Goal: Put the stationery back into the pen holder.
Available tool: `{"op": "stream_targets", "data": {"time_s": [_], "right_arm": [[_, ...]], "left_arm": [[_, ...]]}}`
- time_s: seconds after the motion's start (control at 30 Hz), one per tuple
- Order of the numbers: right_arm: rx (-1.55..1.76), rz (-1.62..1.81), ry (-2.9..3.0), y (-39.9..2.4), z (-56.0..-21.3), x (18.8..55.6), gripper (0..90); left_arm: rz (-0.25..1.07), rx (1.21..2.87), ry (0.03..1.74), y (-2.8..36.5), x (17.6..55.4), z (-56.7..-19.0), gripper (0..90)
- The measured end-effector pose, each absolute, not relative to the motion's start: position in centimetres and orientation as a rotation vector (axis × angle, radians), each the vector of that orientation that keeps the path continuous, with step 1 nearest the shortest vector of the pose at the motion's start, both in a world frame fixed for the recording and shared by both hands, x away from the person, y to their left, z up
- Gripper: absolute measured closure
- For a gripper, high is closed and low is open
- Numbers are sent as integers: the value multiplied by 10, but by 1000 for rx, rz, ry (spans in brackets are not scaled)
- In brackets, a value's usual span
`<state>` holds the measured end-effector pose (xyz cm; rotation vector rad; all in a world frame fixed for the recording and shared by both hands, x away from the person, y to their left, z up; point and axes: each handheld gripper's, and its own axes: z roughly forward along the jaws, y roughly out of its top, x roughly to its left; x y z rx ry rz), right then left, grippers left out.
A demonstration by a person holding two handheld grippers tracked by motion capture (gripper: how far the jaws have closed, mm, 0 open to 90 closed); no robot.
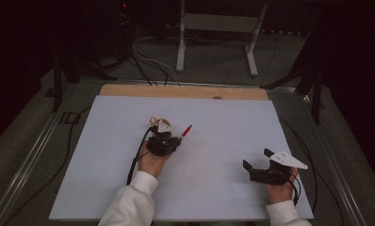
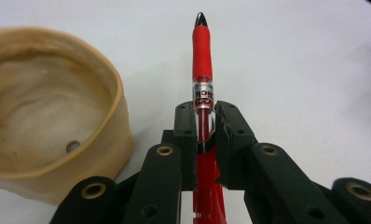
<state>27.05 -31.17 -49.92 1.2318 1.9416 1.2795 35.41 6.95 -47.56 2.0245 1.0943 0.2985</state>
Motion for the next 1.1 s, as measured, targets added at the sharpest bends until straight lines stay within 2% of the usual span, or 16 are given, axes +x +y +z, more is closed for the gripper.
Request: {"op": "stream_targets", "data": {"time_s": [0.8,1.1], "right_arm": [[1232,1280,1942,-312,-499,271,0],[1229,1278,1945,-311,-499,271,0]], "left_arm": [[349,1913,1079,94,361,-440,804],[364,1856,1069,106,374,-441,804]]}}
